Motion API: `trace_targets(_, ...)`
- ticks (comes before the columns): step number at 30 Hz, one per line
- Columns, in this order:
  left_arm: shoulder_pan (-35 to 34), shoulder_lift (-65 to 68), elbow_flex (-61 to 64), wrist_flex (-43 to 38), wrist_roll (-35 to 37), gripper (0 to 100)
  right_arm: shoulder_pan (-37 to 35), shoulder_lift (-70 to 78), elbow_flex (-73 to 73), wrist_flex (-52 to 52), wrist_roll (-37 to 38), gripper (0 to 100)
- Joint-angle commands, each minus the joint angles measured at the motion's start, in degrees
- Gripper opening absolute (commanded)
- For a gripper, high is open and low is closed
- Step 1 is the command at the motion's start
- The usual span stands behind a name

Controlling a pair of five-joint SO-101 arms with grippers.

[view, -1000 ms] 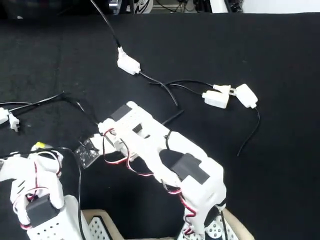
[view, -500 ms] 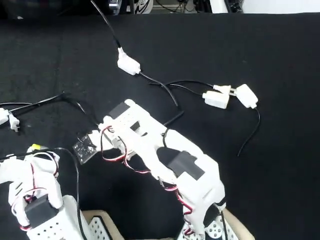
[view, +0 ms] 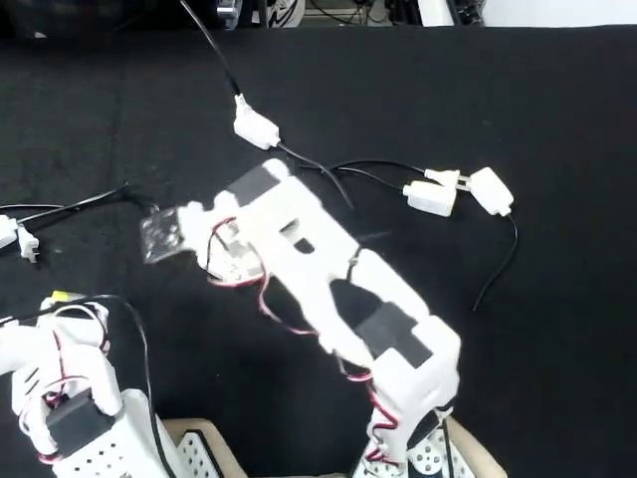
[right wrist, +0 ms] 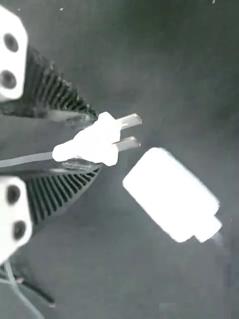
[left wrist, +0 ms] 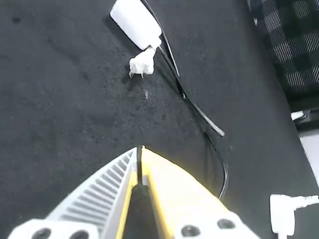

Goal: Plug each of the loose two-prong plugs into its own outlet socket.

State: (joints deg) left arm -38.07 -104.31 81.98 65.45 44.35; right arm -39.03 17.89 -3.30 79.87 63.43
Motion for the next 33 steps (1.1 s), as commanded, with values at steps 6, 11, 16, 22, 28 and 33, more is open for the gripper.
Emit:
trace_targets(6,-0.8,-0.3,-3.4,-0.4,0.5,3,9.1,-3.9,-2.2,1.1,-1.2,1.1)
trace_targets(11,5.1,-0.3,1.7,-11.7,10.5,3,5.4,-6.3,-5.9,8.7,-3.0,1.1)
trace_targets(16,13.9,-0.3,7.9,-26.9,12.7,3,0.0,-13.6,-7.3,12.5,-11.2,1.1)
trace_targets(22,28.4,-0.3,8.0,-30.9,12.7,3,-2.7,-22.0,0.6,11.0,-17.1,1.1)
trace_targets(28,39.9,-0.3,3.6,-30.6,12.6,3,-2.5,-28.6,6.5,8.1,-18.7,1.1)
trace_targets(33,45.1,-0.3,2.9,-30.6,12.5,3,-1.1,-33.2,8.2,8.6,-18.8,1.1)
